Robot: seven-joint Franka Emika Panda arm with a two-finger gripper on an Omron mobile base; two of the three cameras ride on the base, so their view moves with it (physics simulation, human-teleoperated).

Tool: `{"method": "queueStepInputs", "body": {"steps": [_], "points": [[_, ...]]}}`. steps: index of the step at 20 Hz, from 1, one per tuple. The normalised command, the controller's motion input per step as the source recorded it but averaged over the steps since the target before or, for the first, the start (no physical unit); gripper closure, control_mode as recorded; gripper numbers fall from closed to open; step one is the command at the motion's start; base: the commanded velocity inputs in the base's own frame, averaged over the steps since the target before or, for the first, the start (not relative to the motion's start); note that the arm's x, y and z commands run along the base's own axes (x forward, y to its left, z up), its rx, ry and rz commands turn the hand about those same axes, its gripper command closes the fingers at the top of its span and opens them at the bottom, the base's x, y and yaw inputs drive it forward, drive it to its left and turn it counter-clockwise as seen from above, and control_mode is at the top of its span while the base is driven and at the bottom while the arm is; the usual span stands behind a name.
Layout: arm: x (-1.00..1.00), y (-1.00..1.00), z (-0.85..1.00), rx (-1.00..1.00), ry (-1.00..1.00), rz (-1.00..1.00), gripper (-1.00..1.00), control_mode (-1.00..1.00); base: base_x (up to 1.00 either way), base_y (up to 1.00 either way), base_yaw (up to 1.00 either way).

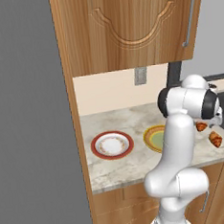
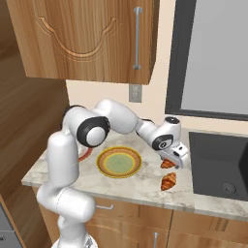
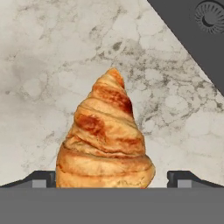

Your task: Place the pastries on the plates.

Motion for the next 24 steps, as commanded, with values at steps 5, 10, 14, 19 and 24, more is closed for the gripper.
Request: {"method": "queueStepInputs", "body": {"steps": [5,10,14,19,24], "points": [[0.05,0.00,-0.14,0.00,0.00,0.00,1.00,-1.00,0.00,0.00,0.00],[0.02,0.00,-0.01,0.00,0.00,0.00,1.00,-1.00,0.00,0.00,0.00],[-0.03,0.11,0.11,0.00,-0.02,0.00,1.00,-1.00,0.00,0.00,0.00],[-0.28,0.18,0.43,0.00,-0.08,0.01,1.00,-1.00,0.00,0.00,0.00],[-0.41,0.13,0.55,0.00,-0.05,0.03,1.00,-1.00,0.00,0.00,0.00]]}}
